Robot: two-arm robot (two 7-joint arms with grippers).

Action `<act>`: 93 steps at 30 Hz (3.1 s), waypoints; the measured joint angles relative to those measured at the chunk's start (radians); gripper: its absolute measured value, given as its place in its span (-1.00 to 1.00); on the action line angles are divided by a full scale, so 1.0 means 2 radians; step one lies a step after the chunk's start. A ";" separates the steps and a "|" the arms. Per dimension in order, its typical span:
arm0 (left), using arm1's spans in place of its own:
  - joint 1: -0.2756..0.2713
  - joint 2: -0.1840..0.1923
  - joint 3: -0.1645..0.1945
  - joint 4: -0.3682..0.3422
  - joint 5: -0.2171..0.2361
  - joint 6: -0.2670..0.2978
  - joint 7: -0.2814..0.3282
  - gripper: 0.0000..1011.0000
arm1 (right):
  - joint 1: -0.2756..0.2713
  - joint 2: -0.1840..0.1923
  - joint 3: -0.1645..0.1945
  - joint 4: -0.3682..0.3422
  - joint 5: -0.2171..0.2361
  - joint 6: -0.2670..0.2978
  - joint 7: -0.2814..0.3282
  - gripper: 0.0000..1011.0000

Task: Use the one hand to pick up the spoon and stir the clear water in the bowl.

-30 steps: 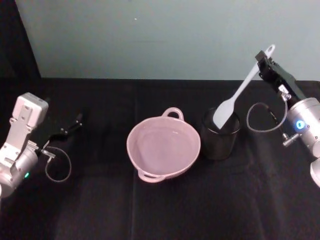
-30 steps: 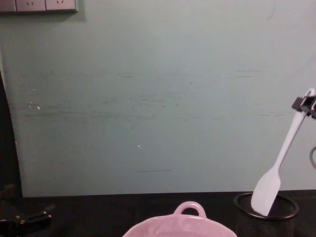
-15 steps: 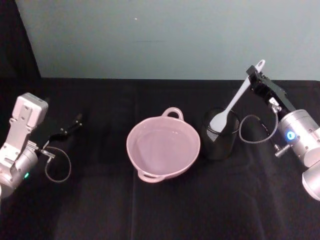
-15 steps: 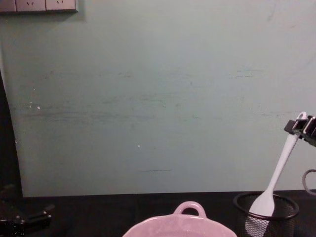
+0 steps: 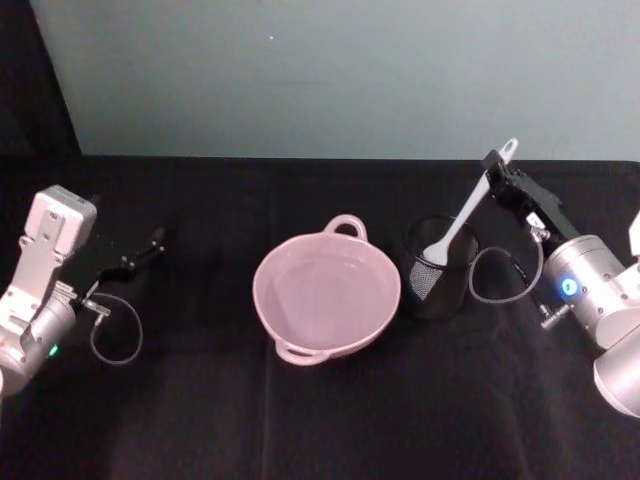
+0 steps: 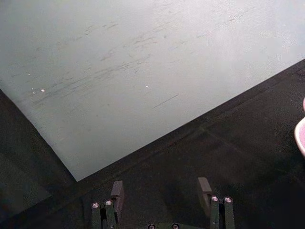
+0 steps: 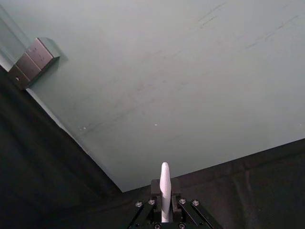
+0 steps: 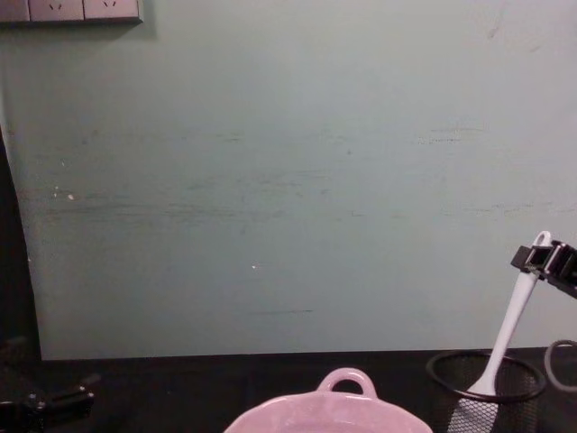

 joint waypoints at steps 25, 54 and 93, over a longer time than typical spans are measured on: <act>0.000 0.000 0.000 0.000 0.000 0.000 0.000 1.00 | 0.006 -0.007 -0.007 0.027 -0.018 -0.005 0.011 -0.78; 0.000 0.000 0.000 0.000 0.000 0.000 0.000 1.00 | 0.005 -0.006 -0.007 0.025 -0.020 -0.005 0.009 0.52; 0.000 0.000 0.000 0.000 0.000 0.000 0.000 1.00 | -0.116 0.087 0.018 -0.139 -0.171 -0.008 -0.029 0.98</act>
